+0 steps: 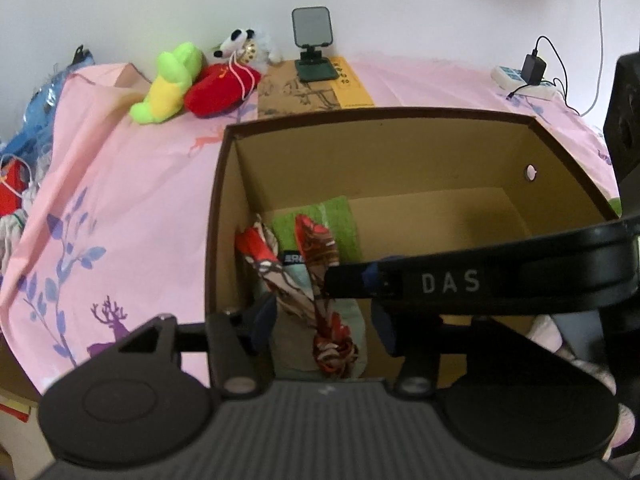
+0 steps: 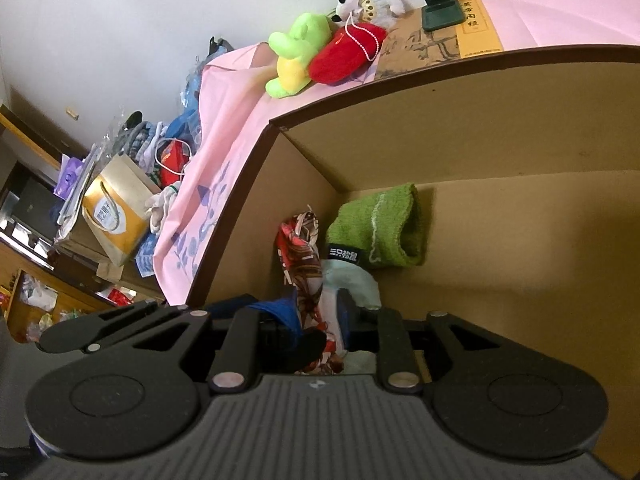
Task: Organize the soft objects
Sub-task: 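Carry the red patterned scarf into the cardboard box and release it, then grasp the white fluffy toy from the pile with the right gripper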
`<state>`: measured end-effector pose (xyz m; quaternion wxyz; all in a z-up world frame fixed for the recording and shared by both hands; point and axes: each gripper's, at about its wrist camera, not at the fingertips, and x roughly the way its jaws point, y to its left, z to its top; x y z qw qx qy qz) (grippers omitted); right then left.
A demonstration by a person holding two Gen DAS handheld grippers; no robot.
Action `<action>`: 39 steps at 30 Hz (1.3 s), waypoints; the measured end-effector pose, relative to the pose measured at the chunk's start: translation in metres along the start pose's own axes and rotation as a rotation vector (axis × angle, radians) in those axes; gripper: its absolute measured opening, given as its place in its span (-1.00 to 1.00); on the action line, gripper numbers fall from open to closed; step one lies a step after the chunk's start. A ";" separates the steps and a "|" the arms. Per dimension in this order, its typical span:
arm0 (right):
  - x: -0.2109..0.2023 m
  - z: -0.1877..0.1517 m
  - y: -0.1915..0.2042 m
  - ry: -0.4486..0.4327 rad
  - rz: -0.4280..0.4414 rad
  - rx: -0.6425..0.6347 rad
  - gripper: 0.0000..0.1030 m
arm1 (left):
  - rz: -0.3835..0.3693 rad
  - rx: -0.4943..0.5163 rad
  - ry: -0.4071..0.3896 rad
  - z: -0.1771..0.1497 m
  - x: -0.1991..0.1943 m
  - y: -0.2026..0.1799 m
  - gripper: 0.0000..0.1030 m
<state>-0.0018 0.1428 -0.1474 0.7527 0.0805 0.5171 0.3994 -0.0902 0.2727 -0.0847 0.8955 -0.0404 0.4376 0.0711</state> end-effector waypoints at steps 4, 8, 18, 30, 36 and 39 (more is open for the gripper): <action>-0.008 -0.002 0.001 -0.016 -0.004 -0.002 -0.87 | 0.019 0.014 -0.003 0.002 -0.006 -0.005 0.09; -0.019 -0.005 0.000 -0.034 -0.002 -0.004 -0.86 | 0.028 0.027 -0.011 0.002 -0.016 -0.012 0.14; -0.056 -0.015 -0.004 -0.084 0.018 -0.007 -0.84 | 0.037 0.035 -0.040 -0.004 -0.040 -0.030 0.19; -0.104 -0.041 -0.014 -0.131 0.054 -0.036 -0.82 | -0.009 0.078 -0.054 -0.019 -0.067 -0.067 0.25; -0.125 -0.054 -0.025 -0.144 0.033 -0.060 -0.82 | -0.055 0.099 -0.030 -0.024 -0.068 -0.086 0.25; -0.135 -0.061 -0.036 -0.149 0.010 -0.052 -0.82 | -0.086 0.117 -0.025 -0.026 -0.068 -0.101 0.25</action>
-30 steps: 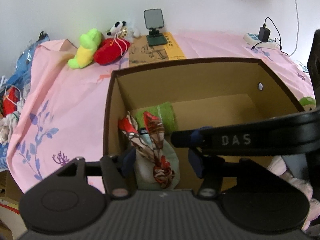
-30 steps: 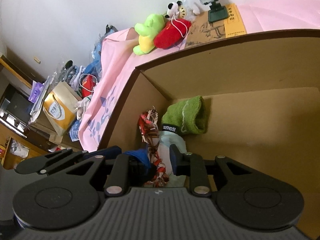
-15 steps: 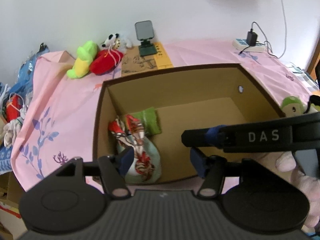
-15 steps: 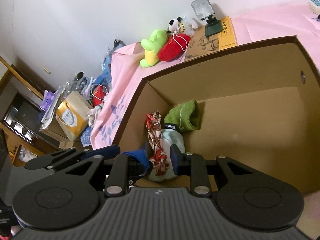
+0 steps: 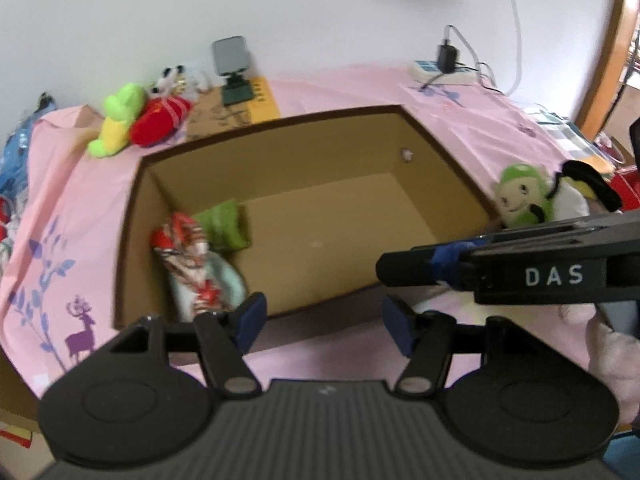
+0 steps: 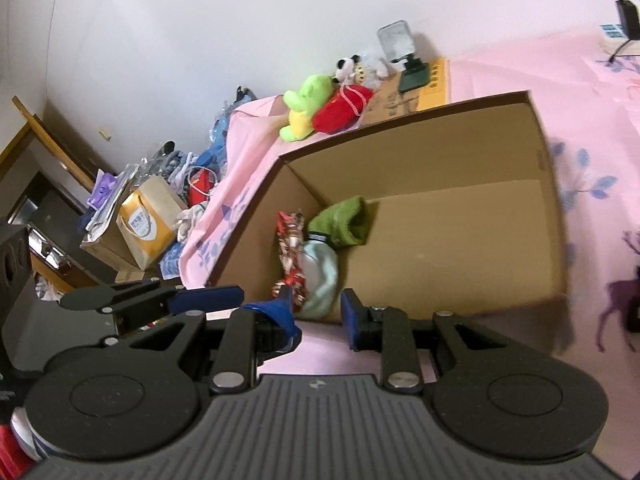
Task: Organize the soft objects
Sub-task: 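Grasp the white fluffy toy from the pile with the right gripper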
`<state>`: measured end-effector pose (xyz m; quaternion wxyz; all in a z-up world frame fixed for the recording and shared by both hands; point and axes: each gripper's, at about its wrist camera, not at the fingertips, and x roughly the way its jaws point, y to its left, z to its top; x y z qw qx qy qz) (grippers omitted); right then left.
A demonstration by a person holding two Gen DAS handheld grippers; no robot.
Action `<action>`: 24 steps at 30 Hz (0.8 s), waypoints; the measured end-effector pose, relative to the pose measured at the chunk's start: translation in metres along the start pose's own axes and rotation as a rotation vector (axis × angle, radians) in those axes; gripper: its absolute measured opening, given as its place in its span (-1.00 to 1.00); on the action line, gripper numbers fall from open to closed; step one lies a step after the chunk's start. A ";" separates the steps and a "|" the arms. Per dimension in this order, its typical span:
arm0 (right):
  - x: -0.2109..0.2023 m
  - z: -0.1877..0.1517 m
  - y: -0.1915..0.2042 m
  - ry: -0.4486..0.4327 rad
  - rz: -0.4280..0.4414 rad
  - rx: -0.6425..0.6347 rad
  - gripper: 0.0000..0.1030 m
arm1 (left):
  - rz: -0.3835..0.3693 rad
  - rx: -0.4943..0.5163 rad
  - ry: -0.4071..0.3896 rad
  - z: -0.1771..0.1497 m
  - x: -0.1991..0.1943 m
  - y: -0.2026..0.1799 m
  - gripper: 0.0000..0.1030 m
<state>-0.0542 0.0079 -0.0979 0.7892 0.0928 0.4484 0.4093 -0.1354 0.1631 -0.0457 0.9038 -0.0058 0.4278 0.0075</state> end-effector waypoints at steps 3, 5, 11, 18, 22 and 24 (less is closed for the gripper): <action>-0.014 -0.006 -0.013 -0.004 -0.021 0.014 -0.82 | -0.048 0.034 -0.002 0.000 -0.001 -0.019 0.25; -0.024 -0.011 -0.021 -0.009 -0.042 0.024 -0.82 | -0.089 0.057 0.002 -0.001 0.002 -0.032 0.26; -0.056 -0.021 -0.055 -0.032 -0.131 0.076 -0.82 | -0.198 0.139 0.029 0.004 0.017 -0.081 0.26; -0.102 -0.033 -0.100 -0.087 -0.250 0.166 -0.82 | -0.301 0.218 0.063 0.016 0.042 -0.133 0.26; -0.130 -0.038 -0.125 -0.139 -0.312 0.222 -0.82 | -0.352 0.268 0.059 0.024 0.053 -0.166 0.26; -0.141 -0.039 -0.137 -0.163 -0.332 0.250 -0.82 | -0.371 0.281 0.056 0.029 0.059 -0.180 0.26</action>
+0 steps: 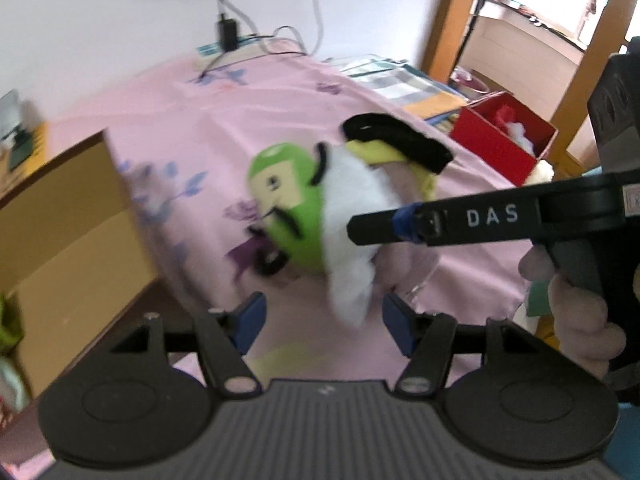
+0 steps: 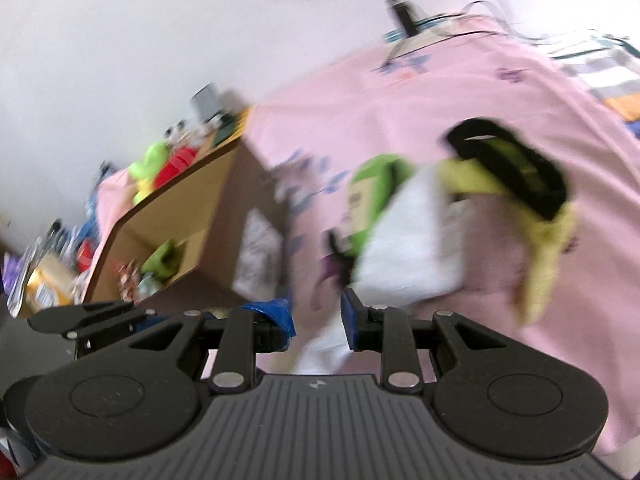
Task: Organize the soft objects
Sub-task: 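Grasp the white fluffy toy from the pile with the right gripper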
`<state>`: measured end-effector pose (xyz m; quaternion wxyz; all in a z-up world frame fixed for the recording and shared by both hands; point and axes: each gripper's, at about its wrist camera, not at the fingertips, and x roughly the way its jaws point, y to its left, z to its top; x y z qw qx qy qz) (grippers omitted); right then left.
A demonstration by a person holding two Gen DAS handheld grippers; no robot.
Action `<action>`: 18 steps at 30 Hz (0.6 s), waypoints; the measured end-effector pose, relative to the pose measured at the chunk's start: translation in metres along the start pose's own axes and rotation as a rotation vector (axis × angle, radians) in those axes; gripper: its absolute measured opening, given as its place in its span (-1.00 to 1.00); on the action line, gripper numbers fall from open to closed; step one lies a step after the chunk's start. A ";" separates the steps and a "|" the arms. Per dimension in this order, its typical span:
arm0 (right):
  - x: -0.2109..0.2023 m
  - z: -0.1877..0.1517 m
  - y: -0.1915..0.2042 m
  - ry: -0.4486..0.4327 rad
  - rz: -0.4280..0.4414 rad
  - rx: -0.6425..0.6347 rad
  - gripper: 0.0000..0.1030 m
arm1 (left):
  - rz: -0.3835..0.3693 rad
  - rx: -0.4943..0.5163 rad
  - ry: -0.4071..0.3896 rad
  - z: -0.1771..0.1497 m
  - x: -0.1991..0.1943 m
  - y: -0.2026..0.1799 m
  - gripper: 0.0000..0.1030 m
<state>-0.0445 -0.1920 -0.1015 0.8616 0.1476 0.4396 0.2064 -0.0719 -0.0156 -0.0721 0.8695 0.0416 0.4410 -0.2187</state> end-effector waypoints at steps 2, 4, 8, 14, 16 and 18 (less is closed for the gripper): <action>-0.004 0.005 -0.012 -0.020 -0.016 0.026 -0.82 | -0.024 -0.001 0.001 0.009 0.011 -0.007 0.26; -0.006 0.009 -0.022 -0.033 -0.028 0.043 -0.82 | -0.047 -0.006 -0.005 0.018 0.020 -0.012 0.26; -0.003 0.018 -0.032 -0.046 -0.033 0.058 -0.81 | -0.069 -0.041 -0.009 0.030 0.040 -0.015 0.23; 0.015 0.032 -0.042 -0.023 -0.013 0.043 -0.80 | -0.073 -0.116 0.017 0.036 0.062 -0.009 -0.14; 0.023 0.035 -0.042 -0.009 -0.021 0.023 -0.79 | -0.064 -0.121 0.015 0.037 0.063 -0.008 -0.18; 0.029 0.037 -0.042 -0.013 -0.019 0.011 -0.77 | -0.060 -0.137 0.011 0.037 0.065 -0.005 -0.18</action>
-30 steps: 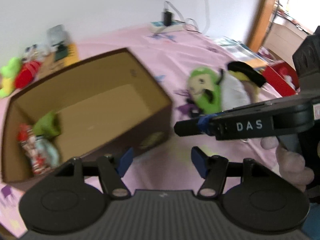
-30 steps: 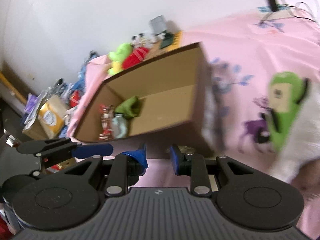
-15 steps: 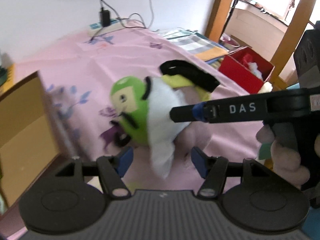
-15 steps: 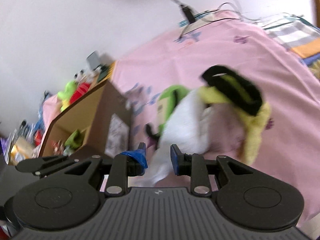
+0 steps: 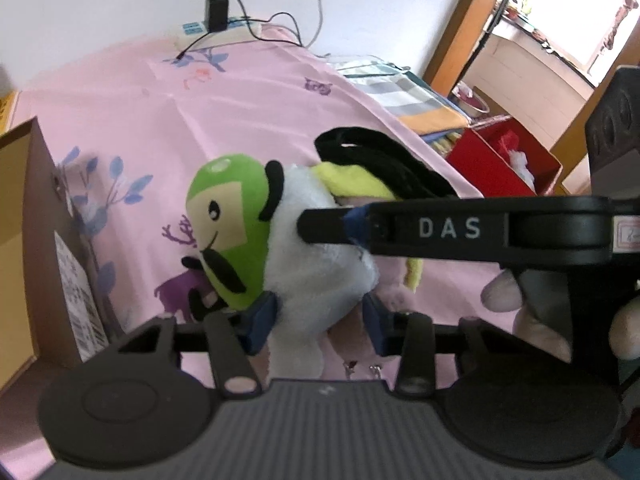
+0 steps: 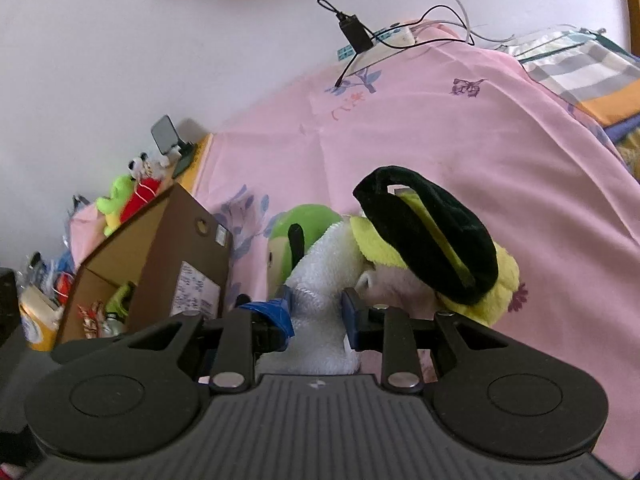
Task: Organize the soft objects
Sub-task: 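Grasp the white fluffy toy from the pile with the right gripper, then lower the white fluffy toy into the cardboard box and open the right gripper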
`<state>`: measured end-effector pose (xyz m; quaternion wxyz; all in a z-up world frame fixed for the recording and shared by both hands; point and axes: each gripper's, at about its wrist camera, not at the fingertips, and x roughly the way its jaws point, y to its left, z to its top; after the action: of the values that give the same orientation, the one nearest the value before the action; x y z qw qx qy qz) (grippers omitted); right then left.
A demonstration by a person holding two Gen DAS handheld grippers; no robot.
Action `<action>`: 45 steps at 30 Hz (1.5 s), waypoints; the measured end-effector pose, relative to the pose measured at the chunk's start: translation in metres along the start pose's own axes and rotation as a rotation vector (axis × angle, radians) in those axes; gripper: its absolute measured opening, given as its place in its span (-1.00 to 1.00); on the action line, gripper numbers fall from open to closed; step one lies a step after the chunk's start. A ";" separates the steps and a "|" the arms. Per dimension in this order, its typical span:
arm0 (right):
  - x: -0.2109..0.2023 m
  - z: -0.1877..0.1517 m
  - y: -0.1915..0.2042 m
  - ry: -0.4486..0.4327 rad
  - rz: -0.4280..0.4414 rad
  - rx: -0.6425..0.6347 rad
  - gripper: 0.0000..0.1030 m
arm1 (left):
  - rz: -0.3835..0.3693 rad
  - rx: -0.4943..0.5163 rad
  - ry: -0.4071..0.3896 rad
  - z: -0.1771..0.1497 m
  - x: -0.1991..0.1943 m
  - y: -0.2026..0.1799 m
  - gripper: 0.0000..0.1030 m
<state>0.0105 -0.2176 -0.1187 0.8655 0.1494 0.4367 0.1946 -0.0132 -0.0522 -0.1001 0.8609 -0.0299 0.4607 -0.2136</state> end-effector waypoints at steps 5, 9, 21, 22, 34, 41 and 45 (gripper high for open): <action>0.005 0.001 0.002 -0.011 0.011 -0.030 -0.73 | -0.008 -0.039 0.007 0.001 0.005 0.009 -0.18; 0.002 0.000 0.003 -0.005 0.015 -0.052 -0.75 | -0.022 -0.018 0.006 -0.001 0.004 0.007 -0.24; -0.029 -0.013 0.019 -0.106 0.084 0.032 -0.82 | -0.087 0.035 -0.086 -0.008 -0.053 0.012 -0.34; -0.032 -0.013 0.023 -0.122 0.097 0.032 -0.82 | -0.086 0.039 -0.103 -0.009 -0.061 0.014 -0.34; -0.014 0.006 0.115 -0.206 0.277 -0.109 -0.83 | 0.043 -0.054 -0.249 -0.018 -0.139 0.085 -0.34; 0.050 0.015 0.179 -0.082 0.379 -0.183 -0.83 | 0.168 -0.171 -0.251 -0.039 -0.160 0.150 -0.34; 0.087 0.013 0.211 -0.009 0.403 -0.229 -0.83 | 0.211 -0.235 -0.225 -0.049 -0.162 0.187 -0.34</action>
<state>0.0247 0.0076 -0.0810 0.8224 0.1351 0.3694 0.4111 -0.0677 0.1884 -0.0484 0.9153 -0.1054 0.3837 -0.0626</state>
